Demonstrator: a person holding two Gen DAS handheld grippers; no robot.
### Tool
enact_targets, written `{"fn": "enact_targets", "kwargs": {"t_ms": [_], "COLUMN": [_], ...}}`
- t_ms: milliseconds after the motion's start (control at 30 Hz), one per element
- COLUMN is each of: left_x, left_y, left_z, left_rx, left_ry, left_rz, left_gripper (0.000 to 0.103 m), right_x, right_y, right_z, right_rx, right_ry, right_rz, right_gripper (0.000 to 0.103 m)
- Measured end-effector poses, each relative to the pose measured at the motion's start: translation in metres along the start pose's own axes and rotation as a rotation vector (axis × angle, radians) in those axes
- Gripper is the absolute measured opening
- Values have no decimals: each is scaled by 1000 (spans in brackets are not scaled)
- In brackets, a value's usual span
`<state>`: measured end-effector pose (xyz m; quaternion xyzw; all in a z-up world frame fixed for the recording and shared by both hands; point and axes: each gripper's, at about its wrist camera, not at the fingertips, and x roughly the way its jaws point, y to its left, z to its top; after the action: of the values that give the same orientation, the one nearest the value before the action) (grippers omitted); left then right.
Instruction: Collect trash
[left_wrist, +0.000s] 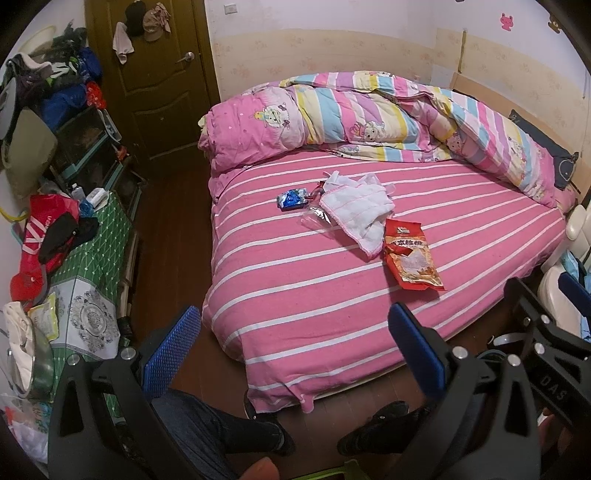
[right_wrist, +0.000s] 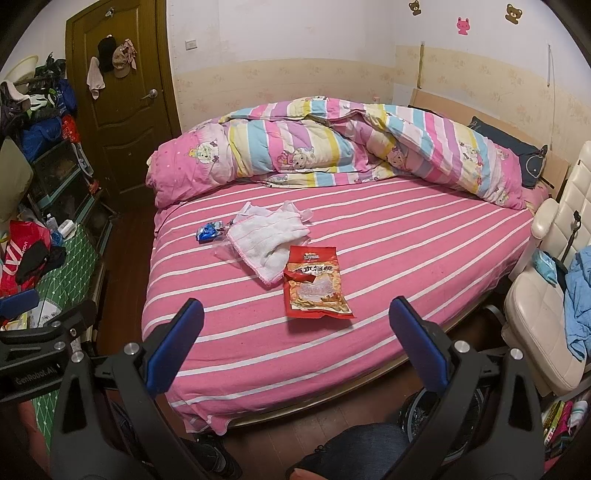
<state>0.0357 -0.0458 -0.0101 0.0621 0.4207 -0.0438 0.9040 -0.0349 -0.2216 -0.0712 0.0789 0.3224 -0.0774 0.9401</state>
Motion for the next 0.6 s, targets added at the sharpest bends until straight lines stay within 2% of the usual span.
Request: {"fn": "enact_targets", "kwargs": {"t_ms": [600], "left_x": [0], "left_y": [1], "left_z": [0], "left_rx": [-1], "left_ry": [0], "left_rz": [-3], "left_gripper": [99], "right_x": [-1], "right_y": [1], "right_z": [1], "right_rx": [-6], "right_ry": [-1], "right_rz": [-7], "right_gripper": [99]}}
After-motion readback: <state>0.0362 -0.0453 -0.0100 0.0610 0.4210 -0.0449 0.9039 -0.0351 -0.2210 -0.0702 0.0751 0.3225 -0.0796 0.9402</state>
